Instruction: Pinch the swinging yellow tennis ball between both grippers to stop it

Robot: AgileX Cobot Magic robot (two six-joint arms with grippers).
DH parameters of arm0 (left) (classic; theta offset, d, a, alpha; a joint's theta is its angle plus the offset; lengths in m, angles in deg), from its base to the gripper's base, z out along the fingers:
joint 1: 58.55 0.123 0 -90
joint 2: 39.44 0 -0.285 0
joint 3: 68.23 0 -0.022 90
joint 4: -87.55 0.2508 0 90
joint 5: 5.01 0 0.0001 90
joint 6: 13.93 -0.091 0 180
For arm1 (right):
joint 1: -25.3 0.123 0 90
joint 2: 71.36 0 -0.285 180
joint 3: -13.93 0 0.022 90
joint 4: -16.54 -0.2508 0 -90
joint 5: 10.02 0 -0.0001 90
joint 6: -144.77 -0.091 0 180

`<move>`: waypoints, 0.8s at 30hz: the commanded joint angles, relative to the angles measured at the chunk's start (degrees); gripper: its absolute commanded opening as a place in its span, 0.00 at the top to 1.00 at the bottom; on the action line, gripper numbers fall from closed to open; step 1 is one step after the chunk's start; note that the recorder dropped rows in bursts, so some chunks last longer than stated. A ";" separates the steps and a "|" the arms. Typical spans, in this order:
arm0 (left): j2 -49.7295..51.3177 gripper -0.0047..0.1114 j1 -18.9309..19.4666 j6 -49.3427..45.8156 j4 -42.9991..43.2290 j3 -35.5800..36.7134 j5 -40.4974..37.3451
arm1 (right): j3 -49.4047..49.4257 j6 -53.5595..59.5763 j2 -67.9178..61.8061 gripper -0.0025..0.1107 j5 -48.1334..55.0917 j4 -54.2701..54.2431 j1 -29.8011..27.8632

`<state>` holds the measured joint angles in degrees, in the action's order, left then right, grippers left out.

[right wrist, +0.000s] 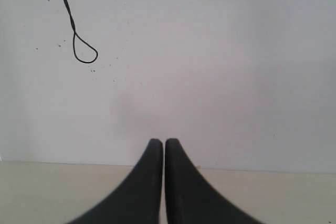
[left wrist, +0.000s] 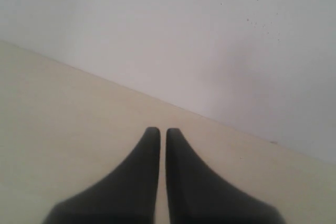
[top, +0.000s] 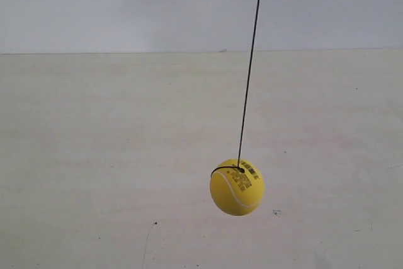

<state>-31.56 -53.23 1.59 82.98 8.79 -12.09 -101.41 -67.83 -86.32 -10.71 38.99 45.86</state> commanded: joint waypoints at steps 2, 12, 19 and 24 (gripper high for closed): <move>-0.09 0.92 0.10 0.27 -0.29 0.19 -0.47 | -0.20 0.12 0.11 0.98 0.10 0.12 0.01; -0.09 0.92 0.10 0.27 -0.16 0.19 -9.72 | -0.20 0.12 0.11 0.98 0.10 0.12 0.01; -0.09 0.92 0.10 0.03 -0.16 0.19 -10.26 | -0.20 0.12 0.11 0.98 0.10 0.12 0.01; -0.09 0.92 0.10 0.03 -0.16 0.19 -10.26 | -0.20 0.12 0.11 0.98 0.10 0.12 0.01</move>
<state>-31.56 -53.23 1.59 82.98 8.79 -22.11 -101.41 -67.83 -86.32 -10.58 38.99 45.86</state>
